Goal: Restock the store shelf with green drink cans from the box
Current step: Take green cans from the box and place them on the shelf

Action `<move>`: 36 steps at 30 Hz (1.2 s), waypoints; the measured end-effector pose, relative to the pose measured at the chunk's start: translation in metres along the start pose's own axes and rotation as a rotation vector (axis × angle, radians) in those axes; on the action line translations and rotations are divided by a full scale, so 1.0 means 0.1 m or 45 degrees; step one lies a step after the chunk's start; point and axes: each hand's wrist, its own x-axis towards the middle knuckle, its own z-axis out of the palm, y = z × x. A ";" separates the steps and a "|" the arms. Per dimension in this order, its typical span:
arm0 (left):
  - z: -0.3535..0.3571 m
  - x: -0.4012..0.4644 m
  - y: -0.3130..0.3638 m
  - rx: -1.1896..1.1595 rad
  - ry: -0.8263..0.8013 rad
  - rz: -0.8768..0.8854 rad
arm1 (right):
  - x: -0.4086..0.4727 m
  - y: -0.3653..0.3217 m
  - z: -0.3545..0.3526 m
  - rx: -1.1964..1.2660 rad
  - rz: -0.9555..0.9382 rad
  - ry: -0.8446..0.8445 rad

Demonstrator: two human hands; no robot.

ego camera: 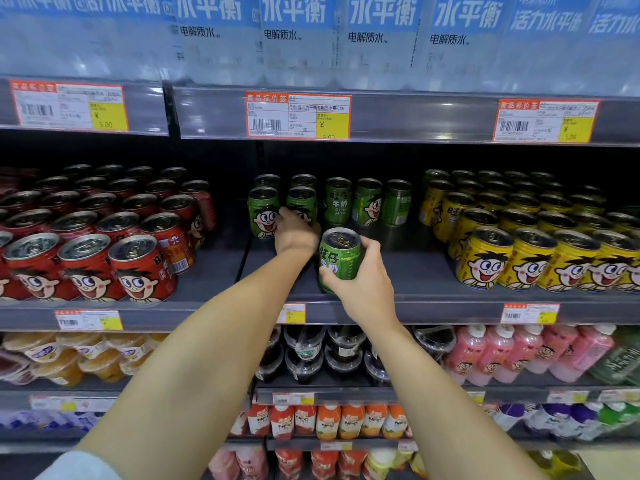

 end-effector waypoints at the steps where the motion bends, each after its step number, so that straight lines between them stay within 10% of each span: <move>1: -0.02 -0.01 -0.01 0.032 -0.045 -0.007 | 0.00 0.00 0.00 0.000 0.005 -0.005; 9: -0.46 -0.36 -0.23 0.664 -0.493 0.239 | 0.00 -0.04 -0.04 0.020 0.033 -0.036; 23: -0.47 -0.88 -0.80 0.759 -0.019 0.628 | -0.01 -0.06 -0.06 0.057 0.049 -0.041; 36: -0.48 -0.95 -0.77 0.803 -0.069 0.596 | -0.09 -0.24 0.02 -0.251 0.045 0.185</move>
